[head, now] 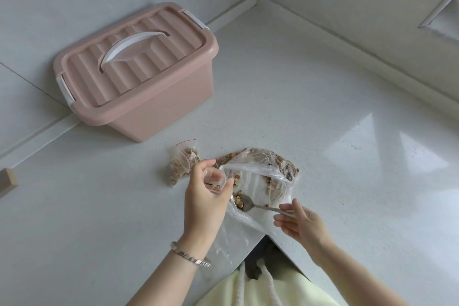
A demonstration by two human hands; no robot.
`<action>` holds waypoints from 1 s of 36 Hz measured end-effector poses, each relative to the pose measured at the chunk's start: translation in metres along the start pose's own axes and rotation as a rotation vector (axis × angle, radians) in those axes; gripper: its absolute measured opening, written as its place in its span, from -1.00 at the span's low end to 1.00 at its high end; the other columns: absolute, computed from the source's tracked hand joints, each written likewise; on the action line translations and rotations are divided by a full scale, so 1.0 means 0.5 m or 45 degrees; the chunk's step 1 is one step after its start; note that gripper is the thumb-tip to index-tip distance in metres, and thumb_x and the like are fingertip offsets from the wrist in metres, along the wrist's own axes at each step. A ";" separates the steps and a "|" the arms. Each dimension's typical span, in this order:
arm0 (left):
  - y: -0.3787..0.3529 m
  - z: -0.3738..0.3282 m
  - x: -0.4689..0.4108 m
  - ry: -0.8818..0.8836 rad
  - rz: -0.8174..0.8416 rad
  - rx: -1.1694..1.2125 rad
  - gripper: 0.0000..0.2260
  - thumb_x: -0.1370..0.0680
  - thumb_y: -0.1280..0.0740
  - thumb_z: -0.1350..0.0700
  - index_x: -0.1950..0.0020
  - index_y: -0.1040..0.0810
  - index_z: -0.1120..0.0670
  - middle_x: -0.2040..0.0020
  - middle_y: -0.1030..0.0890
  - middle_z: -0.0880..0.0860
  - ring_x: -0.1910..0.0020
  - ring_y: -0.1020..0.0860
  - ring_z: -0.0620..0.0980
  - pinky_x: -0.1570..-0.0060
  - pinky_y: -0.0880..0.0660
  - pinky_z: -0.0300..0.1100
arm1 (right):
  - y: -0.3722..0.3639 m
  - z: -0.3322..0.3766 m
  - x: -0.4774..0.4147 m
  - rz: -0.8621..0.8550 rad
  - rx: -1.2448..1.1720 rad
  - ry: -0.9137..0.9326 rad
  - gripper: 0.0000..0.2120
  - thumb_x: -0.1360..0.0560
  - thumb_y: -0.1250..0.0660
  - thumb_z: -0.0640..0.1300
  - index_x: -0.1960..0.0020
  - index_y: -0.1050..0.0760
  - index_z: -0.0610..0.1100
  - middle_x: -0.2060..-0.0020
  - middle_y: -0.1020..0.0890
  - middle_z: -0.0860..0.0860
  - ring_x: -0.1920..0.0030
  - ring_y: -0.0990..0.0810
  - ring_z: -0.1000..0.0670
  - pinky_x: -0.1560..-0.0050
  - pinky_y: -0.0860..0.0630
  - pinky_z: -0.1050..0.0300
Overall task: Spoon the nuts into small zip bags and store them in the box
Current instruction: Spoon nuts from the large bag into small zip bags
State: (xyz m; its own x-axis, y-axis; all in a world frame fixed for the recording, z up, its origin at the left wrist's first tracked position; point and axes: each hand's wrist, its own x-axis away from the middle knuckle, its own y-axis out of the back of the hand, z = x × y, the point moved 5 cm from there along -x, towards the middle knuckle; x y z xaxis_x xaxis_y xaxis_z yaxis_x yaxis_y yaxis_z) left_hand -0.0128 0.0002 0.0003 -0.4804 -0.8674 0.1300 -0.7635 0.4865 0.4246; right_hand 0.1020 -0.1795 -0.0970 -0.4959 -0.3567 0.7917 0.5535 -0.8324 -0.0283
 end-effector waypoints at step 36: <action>-0.043 0.001 0.003 -0.027 0.078 -0.034 -0.65 -0.37 -0.48 0.19 -0.07 -0.45 -0.01 0.12 -0.56 -0.18 0.09 -0.50 -0.31 0.14 -0.42 -0.51 | -0.048 0.233 0.224 -0.042 0.549 1.210 -0.52 -0.45 -0.05 0.38 0.20 -0.60 0.10 0.32 -0.65 0.15 0.28 -0.63 0.16 0.24 -0.48 0.38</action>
State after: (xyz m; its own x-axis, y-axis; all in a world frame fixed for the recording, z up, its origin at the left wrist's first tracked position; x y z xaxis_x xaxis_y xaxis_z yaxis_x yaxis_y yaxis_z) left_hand 0.0027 -0.0116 -0.0091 -0.5354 -0.8333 0.1377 -0.7205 0.5357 0.4404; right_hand 0.1110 -0.1503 0.0634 -0.7338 -0.6790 -0.0235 0.6293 -0.6923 0.3530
